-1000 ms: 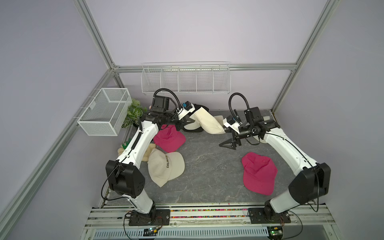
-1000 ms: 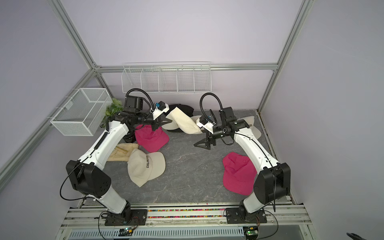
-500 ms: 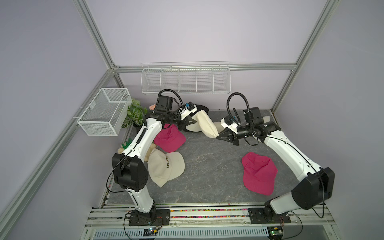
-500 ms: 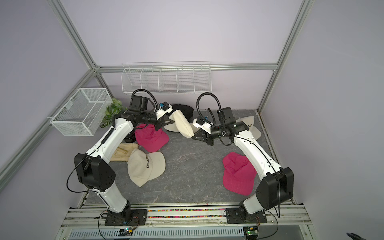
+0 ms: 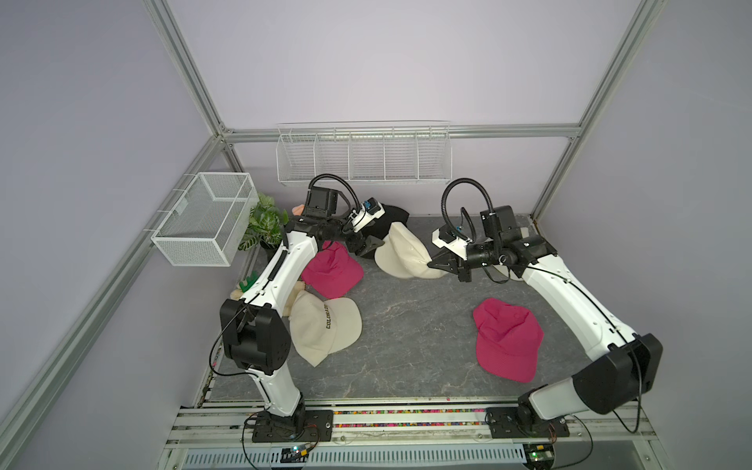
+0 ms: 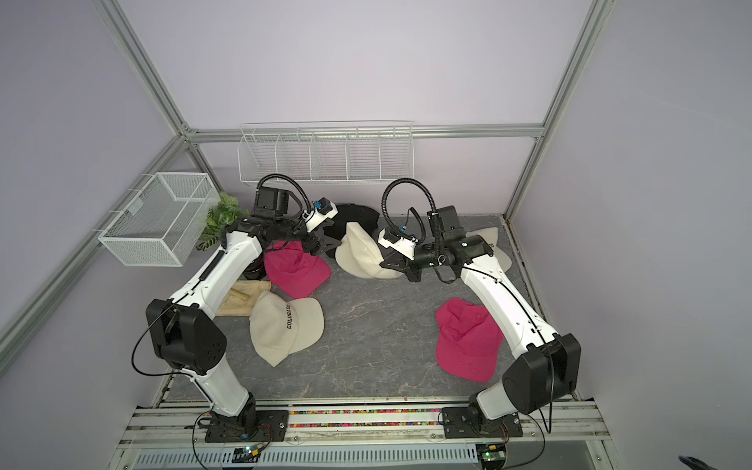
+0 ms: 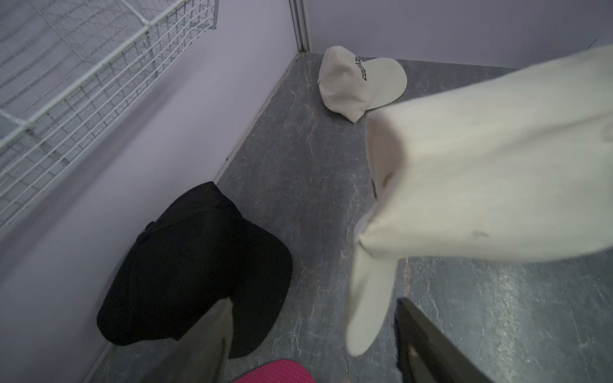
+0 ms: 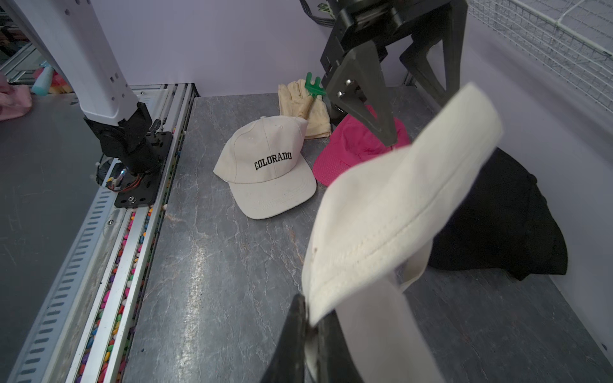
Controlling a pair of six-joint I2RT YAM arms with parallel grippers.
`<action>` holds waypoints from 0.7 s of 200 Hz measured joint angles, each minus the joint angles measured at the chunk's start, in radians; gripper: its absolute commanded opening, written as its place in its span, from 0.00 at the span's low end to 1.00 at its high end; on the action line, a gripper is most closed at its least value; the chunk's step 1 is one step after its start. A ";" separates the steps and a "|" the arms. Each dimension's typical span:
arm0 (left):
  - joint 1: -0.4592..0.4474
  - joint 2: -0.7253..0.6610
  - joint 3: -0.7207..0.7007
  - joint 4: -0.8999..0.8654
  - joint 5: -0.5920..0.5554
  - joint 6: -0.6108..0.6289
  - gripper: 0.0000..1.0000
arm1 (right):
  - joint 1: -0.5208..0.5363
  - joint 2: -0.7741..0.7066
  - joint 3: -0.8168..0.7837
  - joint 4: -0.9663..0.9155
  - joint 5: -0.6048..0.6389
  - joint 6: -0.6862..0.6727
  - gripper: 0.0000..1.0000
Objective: Stack the baseball caps by color
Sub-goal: Pick up the baseball cap from the center of the board.
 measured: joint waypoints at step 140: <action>-0.164 0.130 0.170 -0.327 0.130 0.198 0.80 | 0.101 0.064 -0.079 -0.118 0.032 -0.187 0.07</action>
